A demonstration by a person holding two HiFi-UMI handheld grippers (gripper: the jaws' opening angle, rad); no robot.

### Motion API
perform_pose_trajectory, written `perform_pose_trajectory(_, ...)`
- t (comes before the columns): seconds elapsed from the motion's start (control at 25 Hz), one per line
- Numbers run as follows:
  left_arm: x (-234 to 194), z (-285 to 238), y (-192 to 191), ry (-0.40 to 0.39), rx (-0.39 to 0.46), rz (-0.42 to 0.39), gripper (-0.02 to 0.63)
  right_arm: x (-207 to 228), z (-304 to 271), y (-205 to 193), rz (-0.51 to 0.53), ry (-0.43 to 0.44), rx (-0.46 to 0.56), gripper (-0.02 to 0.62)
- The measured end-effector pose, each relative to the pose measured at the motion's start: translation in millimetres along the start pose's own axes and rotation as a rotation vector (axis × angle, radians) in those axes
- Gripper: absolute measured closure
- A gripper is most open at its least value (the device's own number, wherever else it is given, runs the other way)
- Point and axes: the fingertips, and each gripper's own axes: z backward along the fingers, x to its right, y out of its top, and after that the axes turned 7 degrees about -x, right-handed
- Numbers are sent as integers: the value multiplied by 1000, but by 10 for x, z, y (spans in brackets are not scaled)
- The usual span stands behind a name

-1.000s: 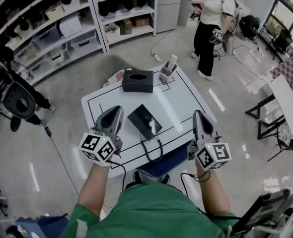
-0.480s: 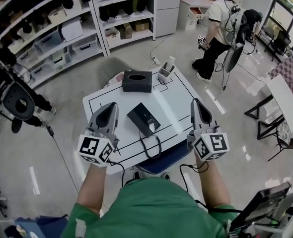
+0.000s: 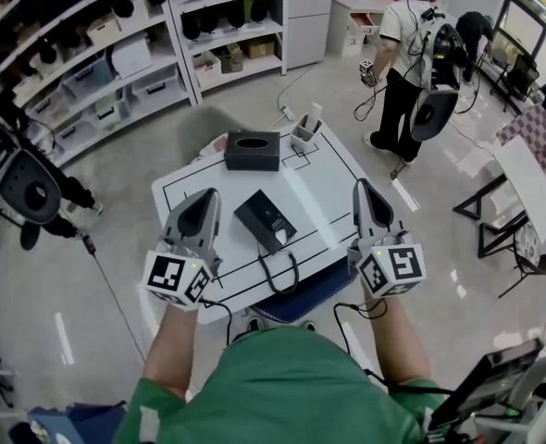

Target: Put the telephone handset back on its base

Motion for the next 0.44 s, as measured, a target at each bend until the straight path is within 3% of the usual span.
perform_pose_trajectory(0.44,-60,-33,7,-3,-6,1,586,-35,-47,3,8,1,-10,574)
